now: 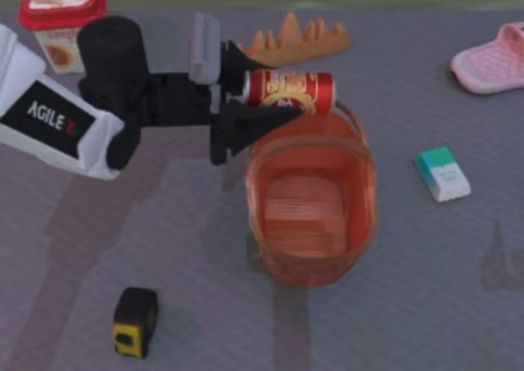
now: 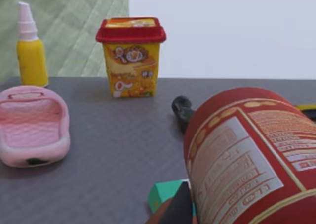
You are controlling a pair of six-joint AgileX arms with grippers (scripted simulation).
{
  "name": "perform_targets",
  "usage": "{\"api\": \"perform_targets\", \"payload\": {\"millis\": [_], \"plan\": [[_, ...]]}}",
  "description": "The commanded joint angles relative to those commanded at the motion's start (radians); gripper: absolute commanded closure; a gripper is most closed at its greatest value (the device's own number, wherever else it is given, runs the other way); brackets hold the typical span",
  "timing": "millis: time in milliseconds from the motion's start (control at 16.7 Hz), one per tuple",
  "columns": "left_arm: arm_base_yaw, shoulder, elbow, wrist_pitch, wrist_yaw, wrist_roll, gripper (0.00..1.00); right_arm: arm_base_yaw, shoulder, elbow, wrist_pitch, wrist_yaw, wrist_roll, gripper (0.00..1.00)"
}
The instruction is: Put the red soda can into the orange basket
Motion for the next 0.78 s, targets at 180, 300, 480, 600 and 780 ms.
{"api": "perform_targets", "payload": {"millis": [180,300,480,600,780], "plan": [[0.000,0.000,0.000,0.000,0.000,0.000,0.32,0.000,0.000,0.000,0.000,0.000,0.000,0.00],[0.000,0.000,0.000,0.000,0.000,0.000,0.17,0.000,0.000,0.000,0.000,0.000,0.000,0.00],[0.000,0.000,0.000,0.000,0.000,0.000,0.00,0.000,0.000,0.000,0.000,0.000,0.000,0.00],[0.000,0.000,0.000,0.000,0.000,0.000,0.00,0.000,0.000,0.000,0.000,0.000,0.000,0.00],[0.000,0.000,0.000,0.000,0.000,0.000,0.00,0.000,0.000,0.000,0.000,0.000,0.000,0.00]]}}
